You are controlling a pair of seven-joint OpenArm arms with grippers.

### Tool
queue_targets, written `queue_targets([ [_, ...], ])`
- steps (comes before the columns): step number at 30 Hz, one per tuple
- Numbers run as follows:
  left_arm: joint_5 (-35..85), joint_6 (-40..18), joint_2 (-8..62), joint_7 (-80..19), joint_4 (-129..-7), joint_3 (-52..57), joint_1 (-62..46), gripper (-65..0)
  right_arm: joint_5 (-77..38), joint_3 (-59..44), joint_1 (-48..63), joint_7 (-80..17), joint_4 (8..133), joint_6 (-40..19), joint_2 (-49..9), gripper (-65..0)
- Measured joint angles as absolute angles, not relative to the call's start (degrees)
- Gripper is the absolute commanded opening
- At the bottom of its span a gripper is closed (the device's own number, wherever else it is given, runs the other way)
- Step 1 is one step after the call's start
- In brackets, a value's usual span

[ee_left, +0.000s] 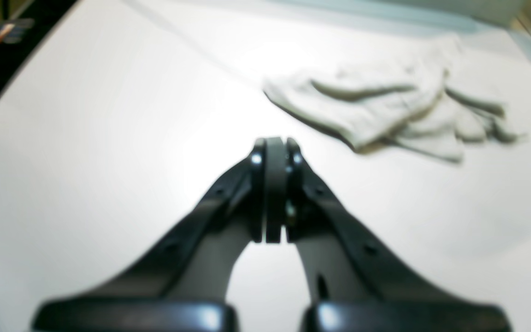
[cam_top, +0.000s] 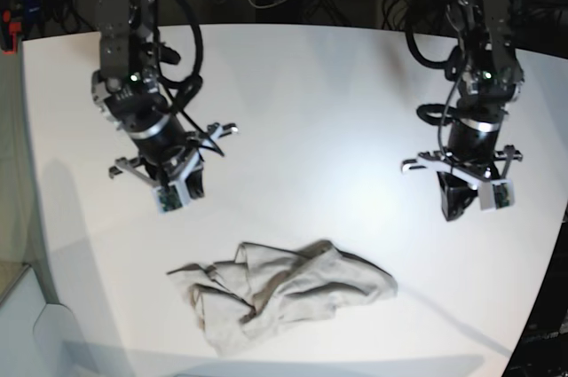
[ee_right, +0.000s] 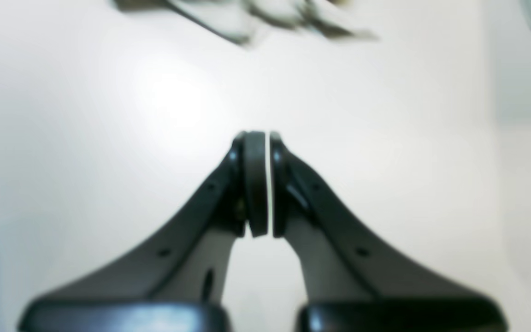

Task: Layout the t-shirt on the table in an organized manner, then fold the t-shirt properly
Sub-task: 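Lower both arms toward the crumpled beige t-shirt, right gripper leading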

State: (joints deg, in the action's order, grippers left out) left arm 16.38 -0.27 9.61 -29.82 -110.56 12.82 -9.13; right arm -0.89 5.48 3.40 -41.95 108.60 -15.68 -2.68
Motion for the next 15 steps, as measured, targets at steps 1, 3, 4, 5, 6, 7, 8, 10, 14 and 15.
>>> queue_targets([
  [1,16.43,-0.27,9.67,-29.82,-110.43,12.82,-8.62,-64.9,-0.71,6.35,2.17,-42.00,107.04,-15.68,-2.70,-63.2],
  [3,16.51,-0.34,9.54,-29.63,-109.01,12.71,-7.29,-64.9,-0.43,8.64,-0.73,-42.44,103.53,-15.68,-2.85,-63.2],
  [4,16.56,-0.27,9.50,-29.76,-108.51,12.75,-7.11,-64.9,-0.36,9.82,-2.31,-42.41,101.62,-15.68,-2.87,-63.2],
  [5,16.58,-0.27,9.50,-29.74,-108.01,12.75,-7.07,-64.9,-0.54,10.74,-4.19,-42.46,99.31,-15.70,-2.79,-63.2],
  [6,16.53,-0.23,9.50,-30.02,-107.44,12.69,-6.90,-64.9,-1.04,11.29,-6.50,-42.04,96.62,-15.79,-2.50,-63.2],
  [7,16.58,-0.21,9.43,-30.06,-106.89,12.75,-6.76,-64.9,-1.06,11.31,-8.64,-41.17,93.86,-15.90,-2.22,-63.2],
  [8,16.56,-0.23,9.39,-30.04,-106.45,12.88,-6.61,-64.9,-0.60,11.29,-10.83,-41.10,90.94,-16.08,-2.04,-63.2],
  [10,16.16,-0.21,9.52,-29.78,-106.45,13.17,-6.83,-64.9,-0.19,11.27,-15.11,-40.14,85.06,-16.58,-1.34,-63.2],
  [14,16.14,-0.23,9.52,-29.89,-106.56,13.13,-9.26,-64.9,-0.56,11.46,-22.87,-34.79,71.20,-19.40,-0.69,-63.1],
  [15,16.08,-0.21,9.52,-29.80,-106.37,13.17,-9.65,-64.9,-0.45,11.40,-24.95,-33.06,66.89,-19.57,-0.43,-63.1],
])
